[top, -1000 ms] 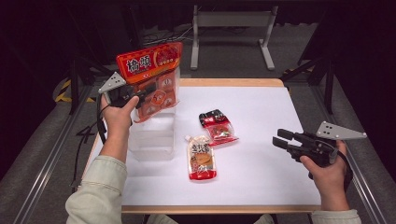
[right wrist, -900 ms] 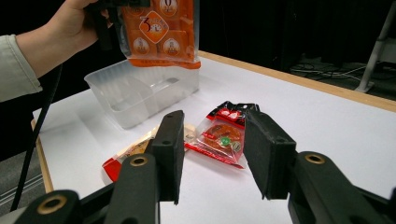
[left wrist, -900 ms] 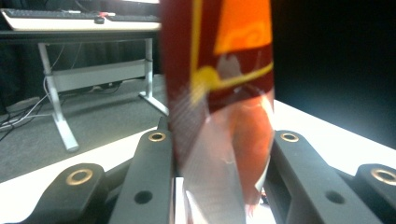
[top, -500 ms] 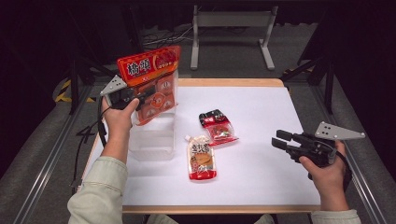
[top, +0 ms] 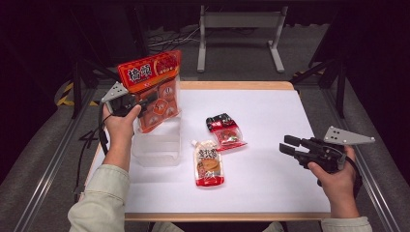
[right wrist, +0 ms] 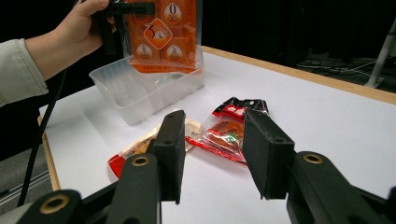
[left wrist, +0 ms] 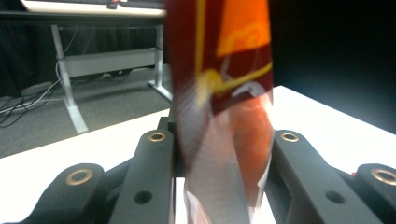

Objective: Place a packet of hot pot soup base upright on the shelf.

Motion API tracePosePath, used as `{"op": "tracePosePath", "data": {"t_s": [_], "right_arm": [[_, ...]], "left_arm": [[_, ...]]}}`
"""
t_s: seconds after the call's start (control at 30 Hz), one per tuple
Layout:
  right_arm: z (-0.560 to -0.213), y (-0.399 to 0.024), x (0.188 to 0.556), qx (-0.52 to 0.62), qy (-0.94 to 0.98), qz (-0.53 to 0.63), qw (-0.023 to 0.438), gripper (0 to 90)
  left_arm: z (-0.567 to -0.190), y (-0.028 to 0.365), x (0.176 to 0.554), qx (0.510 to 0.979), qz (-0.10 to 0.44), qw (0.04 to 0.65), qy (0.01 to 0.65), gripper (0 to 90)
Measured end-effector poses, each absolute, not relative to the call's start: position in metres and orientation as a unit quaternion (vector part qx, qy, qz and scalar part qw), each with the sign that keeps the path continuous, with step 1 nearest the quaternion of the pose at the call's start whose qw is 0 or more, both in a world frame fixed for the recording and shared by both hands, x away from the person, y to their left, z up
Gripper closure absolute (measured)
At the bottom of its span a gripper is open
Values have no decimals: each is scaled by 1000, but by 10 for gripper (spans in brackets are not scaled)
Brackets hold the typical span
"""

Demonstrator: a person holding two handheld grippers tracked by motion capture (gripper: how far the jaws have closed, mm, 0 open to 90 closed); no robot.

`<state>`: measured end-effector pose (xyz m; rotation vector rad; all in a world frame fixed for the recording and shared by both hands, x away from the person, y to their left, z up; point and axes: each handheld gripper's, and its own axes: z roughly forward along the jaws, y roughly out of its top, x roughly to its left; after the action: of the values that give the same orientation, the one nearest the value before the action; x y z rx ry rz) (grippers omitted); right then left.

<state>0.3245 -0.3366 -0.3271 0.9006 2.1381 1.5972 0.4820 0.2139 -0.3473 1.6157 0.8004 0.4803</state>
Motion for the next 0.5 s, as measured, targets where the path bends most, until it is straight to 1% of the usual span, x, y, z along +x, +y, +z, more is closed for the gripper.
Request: {"op": "tracePosePath", "data": {"t_s": [0.3,0.5], "right_arm": [[-328,-337,325,315,749,560,161,599],[-328,-337,325,316,749,560,159,595]], "left_arm": [[-362,213,487,701,189,585,361,714],[-361,210,487,715,180,572,360,713]]}}
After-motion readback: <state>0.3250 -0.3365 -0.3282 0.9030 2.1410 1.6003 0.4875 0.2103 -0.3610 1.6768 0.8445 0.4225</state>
